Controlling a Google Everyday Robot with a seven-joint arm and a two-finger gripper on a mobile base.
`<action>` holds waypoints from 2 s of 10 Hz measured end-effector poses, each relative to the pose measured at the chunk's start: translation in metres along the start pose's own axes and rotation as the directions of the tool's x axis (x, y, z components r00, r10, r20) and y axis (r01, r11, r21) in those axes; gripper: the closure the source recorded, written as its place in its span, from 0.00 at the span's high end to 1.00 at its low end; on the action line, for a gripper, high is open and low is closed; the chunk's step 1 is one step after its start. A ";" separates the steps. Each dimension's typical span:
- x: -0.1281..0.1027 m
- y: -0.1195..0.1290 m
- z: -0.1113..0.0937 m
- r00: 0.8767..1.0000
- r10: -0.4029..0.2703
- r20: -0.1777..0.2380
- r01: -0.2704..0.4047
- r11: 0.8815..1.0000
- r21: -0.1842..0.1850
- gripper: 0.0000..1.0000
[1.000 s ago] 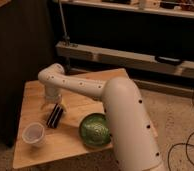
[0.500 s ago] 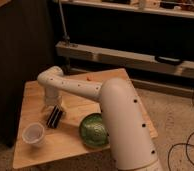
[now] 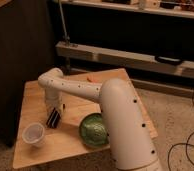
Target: Place the eraser on the white sponge
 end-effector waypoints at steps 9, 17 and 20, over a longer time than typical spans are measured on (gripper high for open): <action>0.068 0.068 -0.113 0.989 0.105 -0.100 -0.108 0.994 -0.031 0.00; 0.073 0.163 -0.188 0.928 0.327 -0.181 -0.334 0.943 -0.009 0.00; 0.066 0.196 -0.199 0.895 0.400 -0.199 -0.408 0.913 0.001 0.00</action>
